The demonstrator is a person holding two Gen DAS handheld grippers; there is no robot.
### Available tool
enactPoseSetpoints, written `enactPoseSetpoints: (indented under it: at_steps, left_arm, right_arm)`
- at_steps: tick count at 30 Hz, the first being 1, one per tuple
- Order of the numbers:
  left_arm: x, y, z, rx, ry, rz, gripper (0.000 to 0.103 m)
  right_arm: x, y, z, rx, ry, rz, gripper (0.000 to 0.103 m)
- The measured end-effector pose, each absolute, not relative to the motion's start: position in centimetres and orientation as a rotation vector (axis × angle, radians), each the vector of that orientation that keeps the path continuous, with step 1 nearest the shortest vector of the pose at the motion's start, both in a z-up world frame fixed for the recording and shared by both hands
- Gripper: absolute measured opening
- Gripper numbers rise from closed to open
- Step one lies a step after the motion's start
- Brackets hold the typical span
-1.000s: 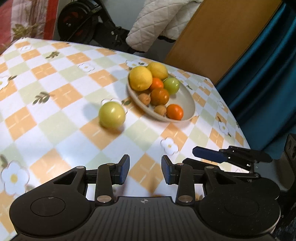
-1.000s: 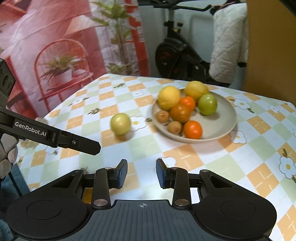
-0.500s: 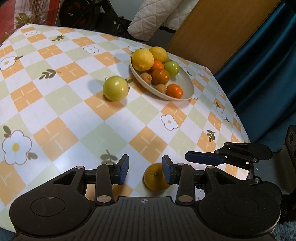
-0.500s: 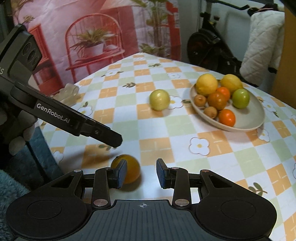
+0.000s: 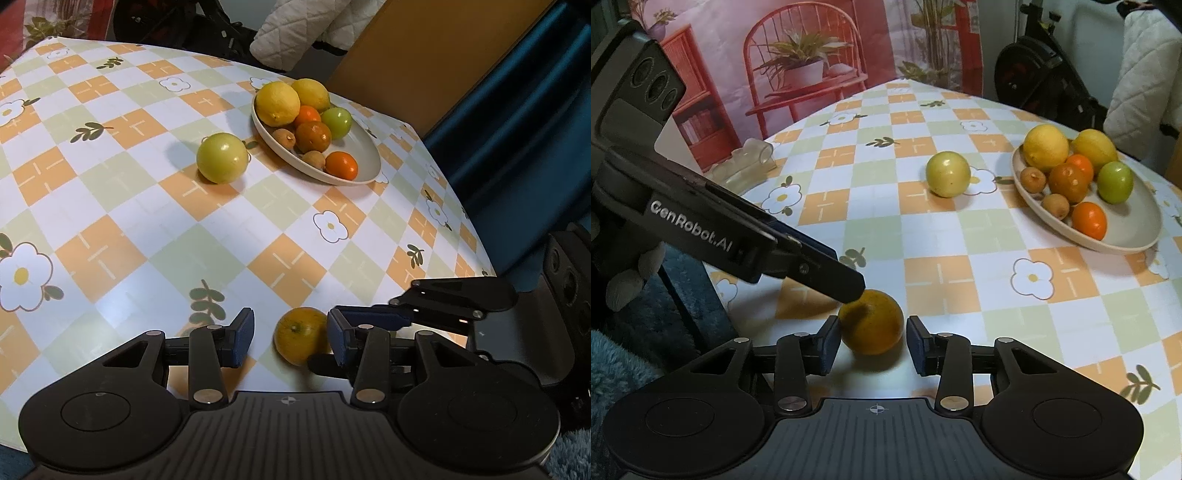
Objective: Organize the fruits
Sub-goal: 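Close the left gripper on the yellow-orange citrus on the table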
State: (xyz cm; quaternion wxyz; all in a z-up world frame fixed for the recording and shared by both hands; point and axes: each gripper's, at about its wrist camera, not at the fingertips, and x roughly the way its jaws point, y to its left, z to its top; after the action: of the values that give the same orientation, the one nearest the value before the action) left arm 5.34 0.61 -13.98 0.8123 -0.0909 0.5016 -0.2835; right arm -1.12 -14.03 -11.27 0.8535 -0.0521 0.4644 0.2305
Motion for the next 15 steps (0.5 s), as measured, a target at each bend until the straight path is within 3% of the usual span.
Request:
enactPoseSetpoints:
  at_steps: [15]
  left_arm:
    - [5.62,0.0,-14.97,-0.188,1.101,-0.618,0.046]
  right_arm:
    - [-0.43,-13.87,-11.77,-0.074,0.975,0.491,0.037]
